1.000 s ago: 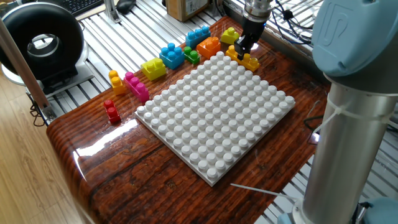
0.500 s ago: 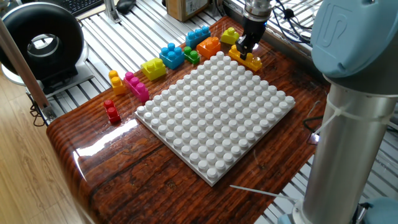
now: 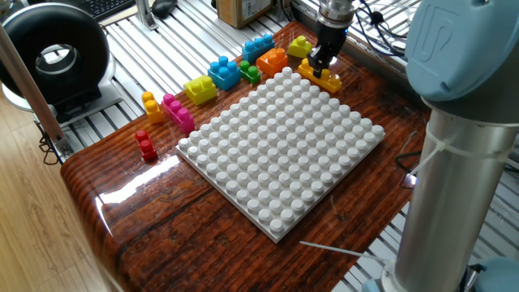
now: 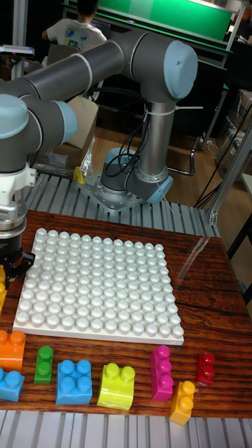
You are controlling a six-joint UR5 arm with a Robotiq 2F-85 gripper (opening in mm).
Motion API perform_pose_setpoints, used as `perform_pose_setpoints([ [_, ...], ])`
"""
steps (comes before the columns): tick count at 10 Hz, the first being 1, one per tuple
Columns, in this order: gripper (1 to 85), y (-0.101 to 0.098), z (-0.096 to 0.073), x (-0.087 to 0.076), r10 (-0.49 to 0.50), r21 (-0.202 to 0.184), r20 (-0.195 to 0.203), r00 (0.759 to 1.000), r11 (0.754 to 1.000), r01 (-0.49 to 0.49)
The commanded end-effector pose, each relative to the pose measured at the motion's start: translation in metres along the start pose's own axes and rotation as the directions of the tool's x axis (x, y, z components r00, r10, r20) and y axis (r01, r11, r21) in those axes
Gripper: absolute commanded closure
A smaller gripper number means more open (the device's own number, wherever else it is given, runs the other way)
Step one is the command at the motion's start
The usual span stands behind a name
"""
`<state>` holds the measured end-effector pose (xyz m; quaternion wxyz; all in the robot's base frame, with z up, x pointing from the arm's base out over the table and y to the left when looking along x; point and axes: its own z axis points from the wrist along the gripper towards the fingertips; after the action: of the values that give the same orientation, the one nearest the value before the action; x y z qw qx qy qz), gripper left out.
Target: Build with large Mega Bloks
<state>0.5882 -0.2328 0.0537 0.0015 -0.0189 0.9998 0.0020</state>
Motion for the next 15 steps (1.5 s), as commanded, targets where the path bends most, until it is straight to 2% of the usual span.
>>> perform_pose_setpoints([
  [1, 79.7, 0.015, -0.019, 0.0, 0.032, -0.003, -0.005, 0.999, 0.999, -0.032],
  [5, 80.0, 0.033, -0.033, -0.001, 0.058, -0.023, -0.008, 0.998, 0.998, -0.059],
  [8, 81.0, 0.046, -0.041, -0.003, 0.08, -0.018, -0.008, 0.997, 0.997, -0.08],
  [10, 82.7, 0.051, -0.046, -0.002, 0.079, 0.007, -0.012, 0.997, 0.997, -0.078],
  [13, 84.3, 0.062, -0.043, -0.006, 0.032, 0.005, 0.012, 0.999, 0.999, -0.032],
  [15, 84.7, 0.075, -0.039, -0.009, -0.012, -0.017, 0.029, 0.999, 1.0, 0.012],
])
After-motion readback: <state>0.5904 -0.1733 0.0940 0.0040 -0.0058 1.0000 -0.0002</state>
